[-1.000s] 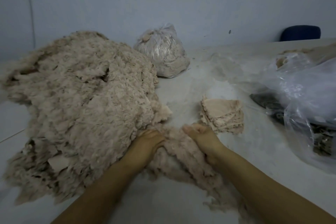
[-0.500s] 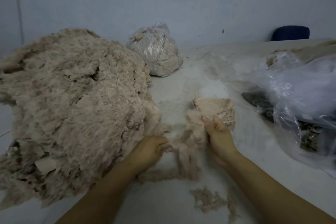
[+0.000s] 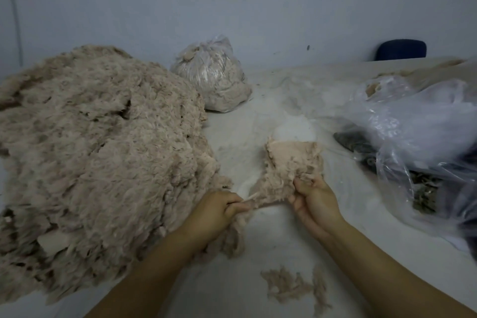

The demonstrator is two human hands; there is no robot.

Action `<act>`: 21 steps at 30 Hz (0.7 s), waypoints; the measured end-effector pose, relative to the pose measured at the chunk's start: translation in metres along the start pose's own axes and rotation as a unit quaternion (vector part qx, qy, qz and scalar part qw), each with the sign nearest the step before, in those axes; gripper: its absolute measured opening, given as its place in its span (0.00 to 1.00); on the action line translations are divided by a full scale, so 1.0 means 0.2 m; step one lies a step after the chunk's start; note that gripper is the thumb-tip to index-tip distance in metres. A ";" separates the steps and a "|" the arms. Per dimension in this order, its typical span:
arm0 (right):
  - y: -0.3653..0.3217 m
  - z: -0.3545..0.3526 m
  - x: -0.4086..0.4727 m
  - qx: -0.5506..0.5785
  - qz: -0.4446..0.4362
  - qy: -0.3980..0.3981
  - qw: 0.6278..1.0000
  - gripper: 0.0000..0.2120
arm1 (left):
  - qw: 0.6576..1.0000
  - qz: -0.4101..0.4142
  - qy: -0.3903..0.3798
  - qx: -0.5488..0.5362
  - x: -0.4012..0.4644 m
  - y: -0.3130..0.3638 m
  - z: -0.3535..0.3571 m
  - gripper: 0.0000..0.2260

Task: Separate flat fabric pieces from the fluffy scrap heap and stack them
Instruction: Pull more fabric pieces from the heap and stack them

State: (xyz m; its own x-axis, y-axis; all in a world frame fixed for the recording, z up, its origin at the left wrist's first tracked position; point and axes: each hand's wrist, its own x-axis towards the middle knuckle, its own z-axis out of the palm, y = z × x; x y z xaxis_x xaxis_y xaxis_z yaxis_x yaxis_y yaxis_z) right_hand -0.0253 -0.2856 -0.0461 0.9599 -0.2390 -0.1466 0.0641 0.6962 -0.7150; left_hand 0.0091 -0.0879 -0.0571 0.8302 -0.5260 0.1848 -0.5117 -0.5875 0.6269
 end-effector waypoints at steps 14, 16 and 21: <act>0.03 0.05 -0.02 0.026 0.116 -0.110 0.987 0.16 | 0.911 -0.137 -0.102 -0.376 0.02 0.20 0.04 0.13; 0.00 0.03 -0.01 0.018 0.119 -0.127 0.985 0.16 | 0.923 -0.142 -0.052 -0.354 0.00 0.20 0.08 0.07; -0.06 -0.03 -0.01 -0.174 0.194 -0.137 0.956 0.31 | 0.971 -0.114 0.009 -0.208 0.02 0.13 0.03 0.17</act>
State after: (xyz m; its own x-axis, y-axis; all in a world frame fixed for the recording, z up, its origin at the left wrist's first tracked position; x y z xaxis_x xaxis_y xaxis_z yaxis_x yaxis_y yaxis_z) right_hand -0.0291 -0.2977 -0.0414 0.9314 0.2108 -0.2969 -0.3604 0.4178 -0.8340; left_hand -0.0023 -0.1084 -0.0445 0.9166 -0.3994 0.0161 -0.1842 -0.3862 0.9038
